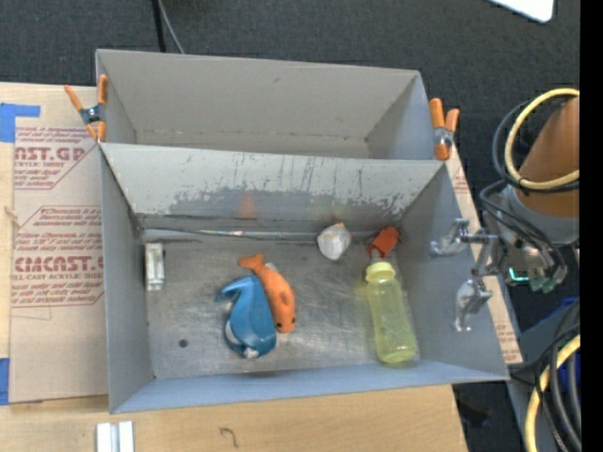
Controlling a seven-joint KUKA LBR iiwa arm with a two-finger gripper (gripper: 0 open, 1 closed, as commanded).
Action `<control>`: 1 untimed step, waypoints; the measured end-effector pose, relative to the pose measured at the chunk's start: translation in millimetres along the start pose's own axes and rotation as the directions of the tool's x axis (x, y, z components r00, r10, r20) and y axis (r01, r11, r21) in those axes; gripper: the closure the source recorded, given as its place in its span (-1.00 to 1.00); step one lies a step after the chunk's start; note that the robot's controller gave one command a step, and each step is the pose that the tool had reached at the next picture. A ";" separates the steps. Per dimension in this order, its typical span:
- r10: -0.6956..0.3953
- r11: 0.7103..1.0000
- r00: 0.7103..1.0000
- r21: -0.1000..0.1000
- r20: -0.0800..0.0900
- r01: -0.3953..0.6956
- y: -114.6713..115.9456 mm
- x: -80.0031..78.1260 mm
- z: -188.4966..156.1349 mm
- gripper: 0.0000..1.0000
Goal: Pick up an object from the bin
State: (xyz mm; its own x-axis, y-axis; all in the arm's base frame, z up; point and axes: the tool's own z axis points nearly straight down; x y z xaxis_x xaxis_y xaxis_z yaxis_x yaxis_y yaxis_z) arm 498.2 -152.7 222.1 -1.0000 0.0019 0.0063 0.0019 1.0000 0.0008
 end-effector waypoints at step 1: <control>-0.002 1.000 1.000 0.002 0.008 0.002 0.8 -1.8 -4.3 -1.00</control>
Offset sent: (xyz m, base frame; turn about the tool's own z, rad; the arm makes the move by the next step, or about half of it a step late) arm 0.0892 0.0193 -0.1383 -0.4982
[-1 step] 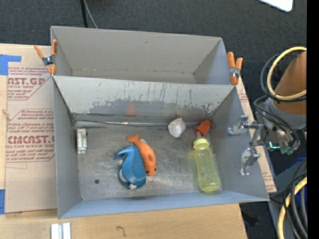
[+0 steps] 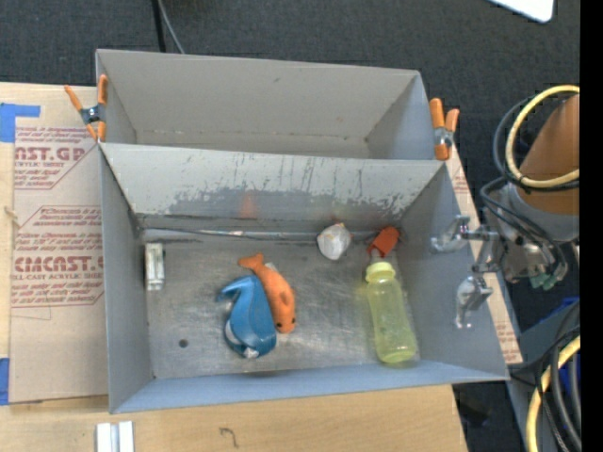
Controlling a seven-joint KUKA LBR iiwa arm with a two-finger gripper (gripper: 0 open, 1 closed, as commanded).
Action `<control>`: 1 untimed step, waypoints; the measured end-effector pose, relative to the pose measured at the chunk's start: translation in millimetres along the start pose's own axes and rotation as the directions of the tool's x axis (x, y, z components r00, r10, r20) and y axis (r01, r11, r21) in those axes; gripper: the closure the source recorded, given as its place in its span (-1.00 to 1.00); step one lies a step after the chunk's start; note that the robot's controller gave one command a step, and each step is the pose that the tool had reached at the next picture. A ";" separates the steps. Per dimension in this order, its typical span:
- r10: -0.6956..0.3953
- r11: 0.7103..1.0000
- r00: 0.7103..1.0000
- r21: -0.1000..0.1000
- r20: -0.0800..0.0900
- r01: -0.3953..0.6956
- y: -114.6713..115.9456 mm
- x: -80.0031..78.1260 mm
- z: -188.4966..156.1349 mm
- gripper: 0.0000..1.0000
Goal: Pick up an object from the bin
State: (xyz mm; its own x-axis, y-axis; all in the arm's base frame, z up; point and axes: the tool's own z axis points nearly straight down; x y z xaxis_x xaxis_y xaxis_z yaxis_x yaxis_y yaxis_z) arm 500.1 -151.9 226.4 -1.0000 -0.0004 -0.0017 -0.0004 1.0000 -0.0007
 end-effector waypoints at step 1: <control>-0.104 0.995 0.995 0.002 0.005 0.104 3.7 -19.4 27.3 -1.00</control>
Offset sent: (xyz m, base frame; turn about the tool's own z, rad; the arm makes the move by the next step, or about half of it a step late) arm 0.0703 0.0180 -0.1173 -0.3040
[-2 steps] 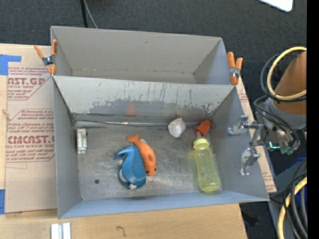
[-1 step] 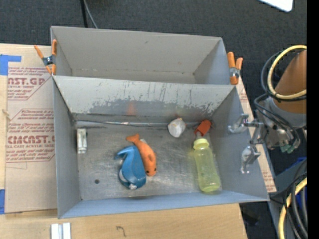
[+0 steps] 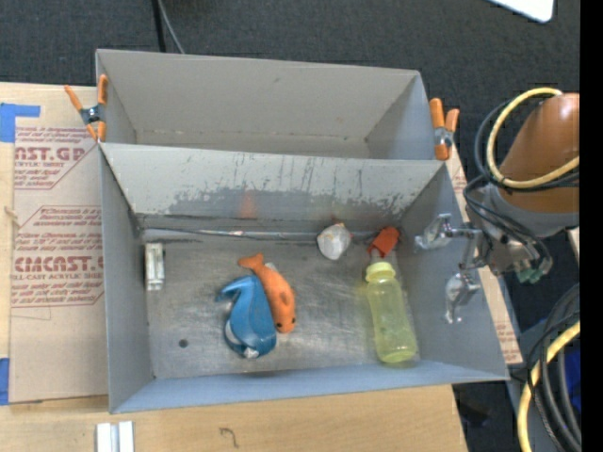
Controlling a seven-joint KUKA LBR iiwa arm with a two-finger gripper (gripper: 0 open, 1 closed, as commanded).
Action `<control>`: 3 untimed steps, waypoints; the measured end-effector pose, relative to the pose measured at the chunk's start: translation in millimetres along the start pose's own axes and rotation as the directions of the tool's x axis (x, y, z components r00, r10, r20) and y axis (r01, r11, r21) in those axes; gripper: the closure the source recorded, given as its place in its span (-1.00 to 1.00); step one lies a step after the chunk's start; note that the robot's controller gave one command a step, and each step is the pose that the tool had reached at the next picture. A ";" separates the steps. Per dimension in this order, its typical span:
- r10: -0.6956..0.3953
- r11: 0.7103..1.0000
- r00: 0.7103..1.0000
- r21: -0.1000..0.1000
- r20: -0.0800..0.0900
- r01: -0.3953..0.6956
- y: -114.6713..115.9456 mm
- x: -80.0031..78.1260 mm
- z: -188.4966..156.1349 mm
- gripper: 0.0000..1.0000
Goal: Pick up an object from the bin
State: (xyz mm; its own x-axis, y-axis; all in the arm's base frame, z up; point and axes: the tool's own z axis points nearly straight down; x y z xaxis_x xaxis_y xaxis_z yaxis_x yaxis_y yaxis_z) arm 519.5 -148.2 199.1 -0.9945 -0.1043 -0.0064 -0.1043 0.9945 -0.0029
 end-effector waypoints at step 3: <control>-0.148 0.989 0.988 0.006 0.041 0.148 -1.0 -71.8 110.6 1.00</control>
Offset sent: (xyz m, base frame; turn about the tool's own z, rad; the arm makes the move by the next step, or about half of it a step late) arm 0.0563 0.0474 -0.0300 -0.1817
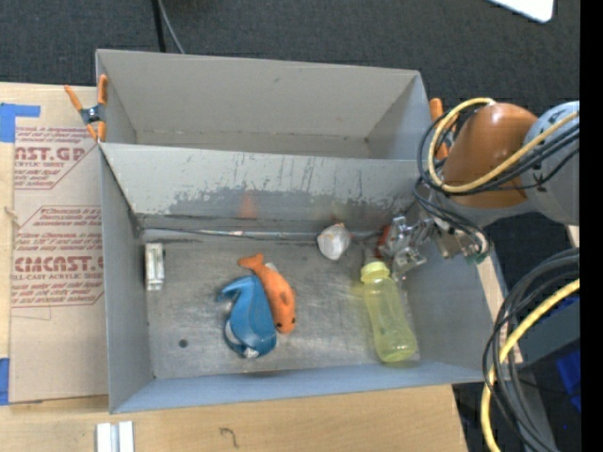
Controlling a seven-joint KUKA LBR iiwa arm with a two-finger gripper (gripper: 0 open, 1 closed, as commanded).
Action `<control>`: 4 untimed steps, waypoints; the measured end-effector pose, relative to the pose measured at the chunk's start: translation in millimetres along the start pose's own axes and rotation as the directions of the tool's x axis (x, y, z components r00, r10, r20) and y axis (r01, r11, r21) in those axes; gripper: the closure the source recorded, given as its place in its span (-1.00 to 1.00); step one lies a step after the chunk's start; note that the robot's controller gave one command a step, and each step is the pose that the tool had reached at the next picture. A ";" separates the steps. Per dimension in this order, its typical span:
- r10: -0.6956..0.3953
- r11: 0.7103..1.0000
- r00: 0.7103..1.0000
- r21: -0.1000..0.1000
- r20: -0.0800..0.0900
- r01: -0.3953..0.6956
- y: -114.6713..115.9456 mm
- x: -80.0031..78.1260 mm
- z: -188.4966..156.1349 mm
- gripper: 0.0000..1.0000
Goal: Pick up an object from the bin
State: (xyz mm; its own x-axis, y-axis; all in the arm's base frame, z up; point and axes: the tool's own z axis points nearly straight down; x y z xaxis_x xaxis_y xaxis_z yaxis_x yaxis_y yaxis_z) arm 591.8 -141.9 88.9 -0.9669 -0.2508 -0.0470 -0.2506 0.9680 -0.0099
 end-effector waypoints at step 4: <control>-0.053 0.998 0.997 -0.016 -0.051 0.053 17.1 19.7 -29.6 1.00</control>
Offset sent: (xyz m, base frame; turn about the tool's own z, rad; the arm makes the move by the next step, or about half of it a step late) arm 0.0000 0.0000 0.0000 0.0000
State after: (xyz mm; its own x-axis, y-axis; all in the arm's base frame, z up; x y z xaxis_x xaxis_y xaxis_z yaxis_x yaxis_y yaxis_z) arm 567.1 -130.4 117.4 -0.9533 -0.3020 0.0044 -0.3020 0.9533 0.0034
